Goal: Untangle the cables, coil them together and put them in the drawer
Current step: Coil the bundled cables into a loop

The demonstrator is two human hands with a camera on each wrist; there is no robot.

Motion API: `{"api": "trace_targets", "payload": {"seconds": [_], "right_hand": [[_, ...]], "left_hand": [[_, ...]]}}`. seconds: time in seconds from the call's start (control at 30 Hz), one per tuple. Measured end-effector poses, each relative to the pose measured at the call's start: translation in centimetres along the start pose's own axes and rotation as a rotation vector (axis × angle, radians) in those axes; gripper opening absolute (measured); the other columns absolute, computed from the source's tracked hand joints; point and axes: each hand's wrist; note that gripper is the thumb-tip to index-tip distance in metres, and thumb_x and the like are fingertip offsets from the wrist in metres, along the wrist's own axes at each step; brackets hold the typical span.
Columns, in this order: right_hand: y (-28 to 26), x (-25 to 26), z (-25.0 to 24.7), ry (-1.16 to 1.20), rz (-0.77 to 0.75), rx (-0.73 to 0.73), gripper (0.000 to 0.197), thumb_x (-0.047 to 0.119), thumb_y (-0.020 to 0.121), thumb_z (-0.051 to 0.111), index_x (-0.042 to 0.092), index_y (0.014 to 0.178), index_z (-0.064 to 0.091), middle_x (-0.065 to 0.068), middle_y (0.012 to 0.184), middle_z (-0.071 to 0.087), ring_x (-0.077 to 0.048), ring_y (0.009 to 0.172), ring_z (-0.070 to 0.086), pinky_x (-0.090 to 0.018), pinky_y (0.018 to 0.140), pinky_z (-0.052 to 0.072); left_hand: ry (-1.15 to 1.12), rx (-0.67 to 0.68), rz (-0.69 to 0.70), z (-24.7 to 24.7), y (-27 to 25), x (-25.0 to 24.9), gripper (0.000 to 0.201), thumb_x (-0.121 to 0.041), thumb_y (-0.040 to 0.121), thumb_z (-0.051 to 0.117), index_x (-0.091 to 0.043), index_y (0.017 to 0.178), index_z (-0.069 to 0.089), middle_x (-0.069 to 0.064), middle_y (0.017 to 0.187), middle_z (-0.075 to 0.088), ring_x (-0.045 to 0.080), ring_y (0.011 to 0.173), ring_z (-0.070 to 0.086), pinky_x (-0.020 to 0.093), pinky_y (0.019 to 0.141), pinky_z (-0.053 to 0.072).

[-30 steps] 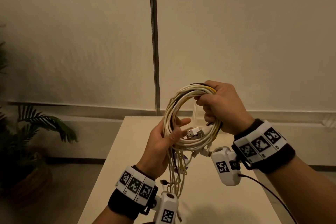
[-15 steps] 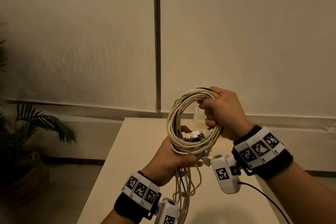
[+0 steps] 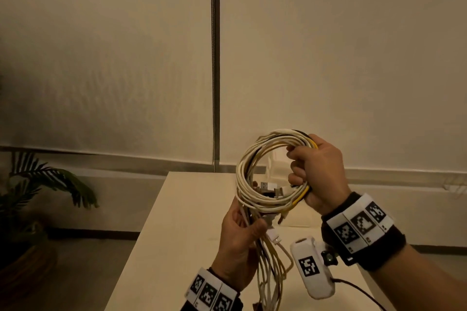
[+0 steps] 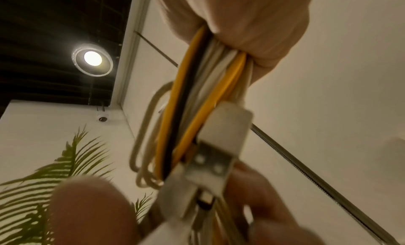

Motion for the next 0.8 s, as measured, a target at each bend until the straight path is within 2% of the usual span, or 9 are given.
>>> {"api": "trace_targets", "payload": {"seconds": [0.1,0.17,0.23,0.33,0.4,0.47,0.6,0.67,0.8], "right_hand": [[-0.1,-0.4,0.0,0.083,0.020,-0.039,0.023,-0.014,0.080,0.044,0.007,0.077,0.053,-0.003,0.055,0.044,-0.012,0.039,0.023,-0.019,0.036,0.021],[0.2,-0.4,-0.1,0.140,0.052,-0.064,0.026,-0.014,0.081,0.043,0.010,0.073,0.050,0.000,0.049,0.039,-0.011,0.038,0.020,-0.019,0.037,0.017],[0.4,-0.5,-0.1,0.166,0.092,-0.070,0.028,-0.013,0.081,0.042,0.011,0.070,0.047,0.002,0.046,0.034,-0.010,0.036,0.017,-0.019,0.037,0.015],[0.3,-0.7,-0.1,0.133,0.117,-0.029,0.028,-0.013,0.081,0.043,0.012,0.069,0.045,0.002,0.047,0.033,-0.010,0.036,0.017,-0.019,0.038,0.015],[0.4,-0.6,-0.4,0.073,0.084,-0.019,0.030,-0.014,0.080,0.043,0.012,0.067,0.045,0.002,0.047,0.038,-0.011,0.037,0.018,-0.018,0.038,0.017],[0.5,-0.3,-0.6,0.029,0.060,-0.014,0.027,-0.015,0.080,0.044,0.010,0.070,0.046,0.001,0.049,0.040,-0.012,0.038,0.019,-0.018,0.038,0.019],[0.6,0.2,-0.7,-0.064,0.026,0.030,0.023,-0.014,0.079,0.045,0.006,0.080,0.054,-0.005,0.057,0.041,-0.014,0.040,0.022,-0.020,0.039,0.021],[0.5,0.3,-0.6,-0.131,-0.012,0.059,0.021,-0.014,0.080,0.046,0.004,0.079,0.057,-0.008,0.059,0.042,-0.015,0.040,0.025,-0.020,0.039,0.024],[0.1,0.0,-0.4,-0.209,-0.068,0.083,0.022,-0.016,0.081,0.047,0.004,0.080,0.058,0.004,0.045,0.043,-0.014,0.038,0.028,-0.022,0.038,0.027]], "left_hand": [[-0.019,0.039,-0.033,-0.7,0.1,0.4,0.104,-0.024,0.051,0.096,-0.003,0.138,0.044,0.027,0.123,0.062,0.035,0.098,0.067,0.039,0.080,0.058],[0.054,0.116,-0.074,-1.0,-0.1,0.4,0.094,-0.002,0.053,0.086,-0.009,0.137,0.043,0.022,0.123,0.064,0.034,0.098,0.068,0.042,0.082,0.056],[0.164,0.191,-0.138,-1.2,-0.4,0.8,0.079,0.007,0.058,0.079,-0.010,0.130,0.049,0.018,0.116,0.066,0.033,0.094,0.068,0.046,0.079,0.054],[0.116,0.184,-0.200,-1.5,-0.7,0.7,0.067,-0.002,0.060,0.083,0.000,0.120,0.055,0.021,0.105,0.067,0.039,0.093,0.066,0.046,0.079,0.054],[0.012,0.199,-0.227,-2.0,-0.9,-0.1,0.087,-0.015,0.058,0.089,0.002,0.132,0.046,0.024,0.125,0.062,0.043,0.114,0.059,0.056,0.094,0.047],[-0.042,0.325,-0.206,-2.1,-1.1,-1.0,0.093,-0.026,0.067,0.087,0.000,0.141,0.037,0.025,0.138,0.053,0.044,0.125,0.051,0.060,0.102,0.039],[0.124,0.217,-0.246,-1.8,-0.5,-1.3,0.064,-0.016,0.064,0.083,0.000,0.120,0.057,0.021,0.103,0.069,0.039,0.095,0.068,0.044,0.081,0.055],[0.178,0.169,-0.219,-1.4,-0.4,-1.2,0.058,-0.016,0.067,0.080,0.001,0.118,0.059,0.020,0.099,0.070,0.037,0.090,0.069,0.039,0.076,0.055],[0.344,0.093,-0.185,-0.8,-0.1,-0.3,0.047,-0.010,0.064,0.079,-0.001,0.108,0.066,0.020,0.090,0.073,0.039,0.088,0.070,0.034,0.071,0.056]]}}
Point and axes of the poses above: each hand's wrist, its own y-axis towards the middle knuckle, its own z-axis out of the palm, x = y × z
